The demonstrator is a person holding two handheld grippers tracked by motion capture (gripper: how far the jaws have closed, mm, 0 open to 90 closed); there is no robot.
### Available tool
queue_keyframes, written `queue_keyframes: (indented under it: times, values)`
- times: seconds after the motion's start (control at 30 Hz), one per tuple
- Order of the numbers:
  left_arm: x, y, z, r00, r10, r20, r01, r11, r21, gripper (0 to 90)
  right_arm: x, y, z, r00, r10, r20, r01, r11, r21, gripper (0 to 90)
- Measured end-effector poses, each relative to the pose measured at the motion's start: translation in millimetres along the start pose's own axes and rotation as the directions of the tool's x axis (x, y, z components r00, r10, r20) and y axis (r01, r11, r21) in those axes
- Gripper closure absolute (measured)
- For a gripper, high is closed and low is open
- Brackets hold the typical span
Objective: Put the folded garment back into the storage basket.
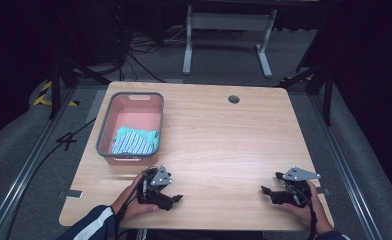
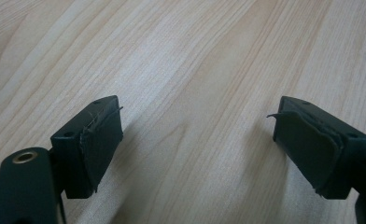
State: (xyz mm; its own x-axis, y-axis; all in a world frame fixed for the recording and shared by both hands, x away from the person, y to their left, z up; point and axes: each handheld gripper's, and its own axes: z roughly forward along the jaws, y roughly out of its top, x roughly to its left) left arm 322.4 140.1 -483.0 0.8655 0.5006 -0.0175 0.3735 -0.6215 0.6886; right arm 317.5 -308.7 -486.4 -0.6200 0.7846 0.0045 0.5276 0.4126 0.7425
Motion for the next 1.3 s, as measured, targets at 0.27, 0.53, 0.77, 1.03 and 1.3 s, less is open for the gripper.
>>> queue_keyframes:
  times: [0.27, 0.53, 0.77, 1.03, 1.3]
  values:
    - [0.3, 0.7, 1.0, 1.0, -0.003, -0.002, 0.003, 1.0, 0.002, 14.1, 0.3, 0.2, 0.2, 1.0, 0.003, 0.002, -0.003, 1.0, 0.0, 21.5]
    - [0.6, 1.0, 1.3, 1.0, -0.002, -0.002, 0.002, 1.0, 0.002, 13.5, 1.6, -0.1, -0.3, 0.9999, 0.013, 0.011, -0.013, 1.0, -0.001, 21.5]
    - [0.5, 1.3, 1.7, 1.0, -0.002, -0.002, 0.002, 1.0, 0.003, 13.1, 1.2, -0.2, -0.1, 0.9999, 0.012, 0.011, -0.012, 1.0, 0.0, 21.4]
    - [0.5, 1.3, 1.7, 1.0, -0.001, -0.002, 0.001, 1.0, 0.003, 13.1, 1.2, -0.1, -0.1, 0.9999, 0.012, 0.01, -0.012, 1.0, 0.0, 21.4]
    - [0.5, 1.4, 1.7, 1.0, -0.001, -0.002, 0.001, 1.0, 0.003, 13.1, 1.2, -0.1, -0.2, 0.9999, 0.012, 0.011, -0.012, 1.0, 0.001, 21.4]
